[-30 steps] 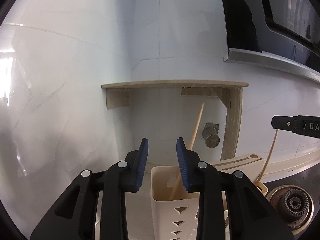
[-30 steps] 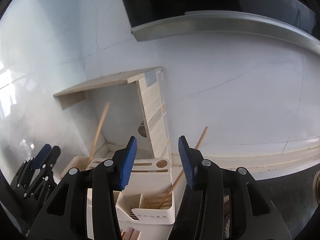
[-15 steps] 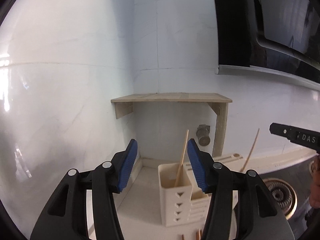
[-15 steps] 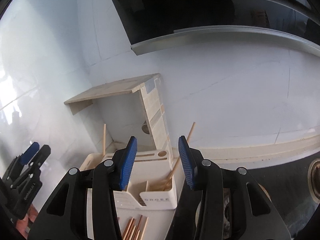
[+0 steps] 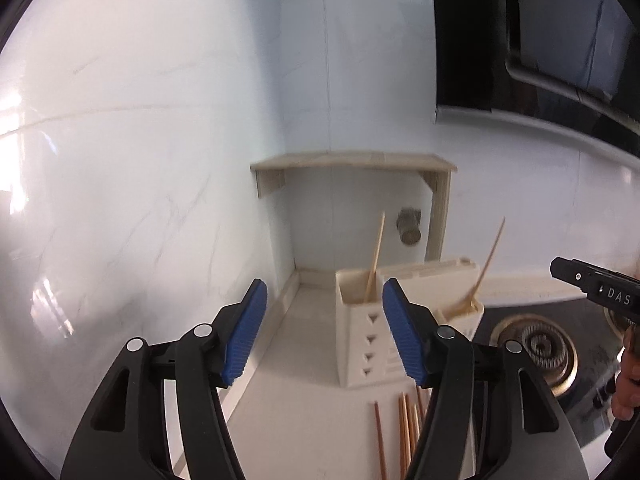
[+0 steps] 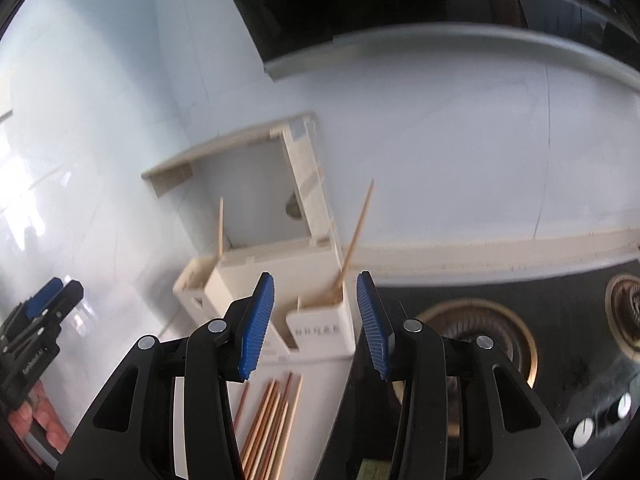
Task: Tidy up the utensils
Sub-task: 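Move both open tools back down toward the remaining chopsticks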
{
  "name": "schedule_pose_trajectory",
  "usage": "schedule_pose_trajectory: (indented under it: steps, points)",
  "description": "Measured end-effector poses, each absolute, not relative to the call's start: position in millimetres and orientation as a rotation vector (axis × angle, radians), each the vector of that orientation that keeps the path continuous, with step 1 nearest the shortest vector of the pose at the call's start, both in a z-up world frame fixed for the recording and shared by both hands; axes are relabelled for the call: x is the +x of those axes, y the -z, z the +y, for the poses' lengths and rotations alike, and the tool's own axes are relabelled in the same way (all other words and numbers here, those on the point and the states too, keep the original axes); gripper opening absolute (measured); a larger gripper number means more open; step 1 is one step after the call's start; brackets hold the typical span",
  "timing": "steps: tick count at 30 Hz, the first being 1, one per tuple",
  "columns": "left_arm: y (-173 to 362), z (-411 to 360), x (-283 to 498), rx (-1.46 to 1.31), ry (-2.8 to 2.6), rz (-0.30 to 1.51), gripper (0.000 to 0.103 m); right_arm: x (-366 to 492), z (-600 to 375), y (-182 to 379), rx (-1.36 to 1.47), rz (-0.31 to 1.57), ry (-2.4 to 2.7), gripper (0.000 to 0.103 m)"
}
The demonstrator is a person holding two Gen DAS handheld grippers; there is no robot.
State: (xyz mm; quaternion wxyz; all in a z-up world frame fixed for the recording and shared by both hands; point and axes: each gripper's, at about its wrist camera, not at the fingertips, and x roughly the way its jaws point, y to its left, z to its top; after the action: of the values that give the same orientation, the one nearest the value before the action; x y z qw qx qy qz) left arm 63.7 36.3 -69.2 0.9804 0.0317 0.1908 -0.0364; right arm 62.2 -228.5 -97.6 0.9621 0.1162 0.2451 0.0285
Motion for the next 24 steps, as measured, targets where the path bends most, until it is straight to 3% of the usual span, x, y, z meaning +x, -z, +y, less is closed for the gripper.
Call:
schedule_pose_trajectory:
  steps: [1, 4, 11, 16, 24]
  points:
    - [73.8, 35.5, 63.5, 0.075, 0.082, 0.408, 0.066, 62.4, -227.2, 102.0, 0.234, 0.510, -0.058, 0.043]
    - [89.0, 30.2, 70.1, 0.121, 0.098, 0.511, 0.090, 65.9, -221.9, 114.0, 0.226, 0.562, -0.059, 0.043]
    - [140.9, 29.8, 97.1, 0.066, 0.166, 0.890, 0.090, 85.1, -205.4, 145.5, 0.194, 0.749, -0.086, 0.045]
    - [172.6, 31.4, 100.1, 0.039, 0.171, 0.998, 0.090, 89.1, -202.2, 171.1, 0.220, 0.853, -0.095, 0.060]
    - [214.0, 21.9, 89.6, 0.038, 0.188, 1.165, 0.090, 103.2, -199.5, 209.3, 0.251, 1.056, -0.080, 0.071]
